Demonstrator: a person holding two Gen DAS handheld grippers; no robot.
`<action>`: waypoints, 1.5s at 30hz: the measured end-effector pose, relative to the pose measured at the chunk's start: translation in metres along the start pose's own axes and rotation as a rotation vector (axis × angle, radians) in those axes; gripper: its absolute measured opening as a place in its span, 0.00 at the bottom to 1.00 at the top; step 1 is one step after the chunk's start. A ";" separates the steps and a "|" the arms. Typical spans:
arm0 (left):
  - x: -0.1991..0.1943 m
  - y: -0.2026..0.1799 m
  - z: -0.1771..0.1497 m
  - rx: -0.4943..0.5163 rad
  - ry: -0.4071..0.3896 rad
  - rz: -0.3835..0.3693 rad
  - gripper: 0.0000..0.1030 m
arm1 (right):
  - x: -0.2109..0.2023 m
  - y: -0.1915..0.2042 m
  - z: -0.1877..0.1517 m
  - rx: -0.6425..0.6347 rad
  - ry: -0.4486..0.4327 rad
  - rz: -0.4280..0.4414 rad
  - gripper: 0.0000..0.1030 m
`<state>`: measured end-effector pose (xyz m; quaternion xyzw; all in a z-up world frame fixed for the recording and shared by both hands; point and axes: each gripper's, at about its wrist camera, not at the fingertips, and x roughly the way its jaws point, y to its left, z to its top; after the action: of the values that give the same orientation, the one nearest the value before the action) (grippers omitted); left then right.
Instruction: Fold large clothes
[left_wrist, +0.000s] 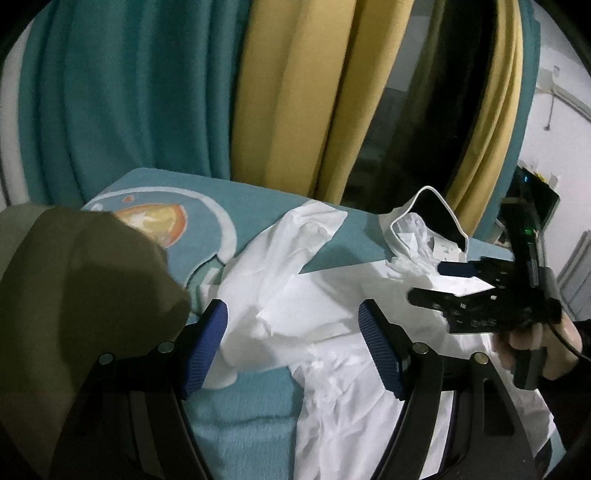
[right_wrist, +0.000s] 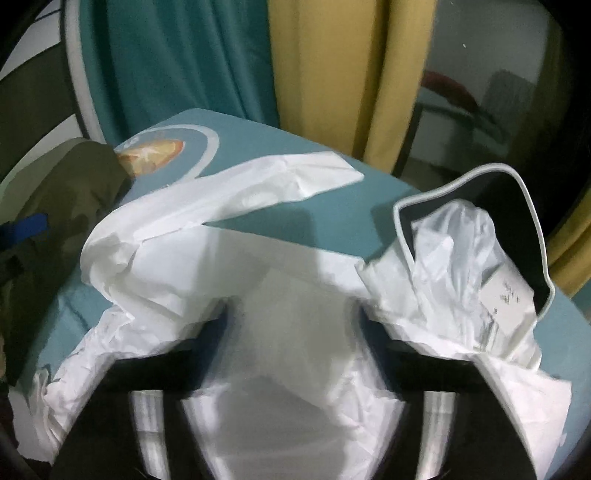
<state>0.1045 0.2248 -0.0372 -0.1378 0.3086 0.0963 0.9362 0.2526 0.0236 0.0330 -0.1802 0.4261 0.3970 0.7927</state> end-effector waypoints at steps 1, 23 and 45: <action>0.003 0.000 0.003 0.008 0.006 0.000 0.74 | -0.007 -0.002 -0.002 -0.006 -0.004 0.004 0.84; 0.205 -0.024 0.081 0.227 0.267 -0.077 0.59 | -0.137 -0.147 -0.149 0.324 -0.022 -0.287 0.84; 0.076 -0.060 0.169 0.196 -0.024 -0.178 0.02 | -0.168 -0.164 -0.181 0.380 -0.089 -0.280 0.84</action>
<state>0.2741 0.2286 0.0588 -0.0711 0.2918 -0.0160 0.9537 0.2305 -0.2707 0.0588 -0.0673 0.4287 0.2033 0.8777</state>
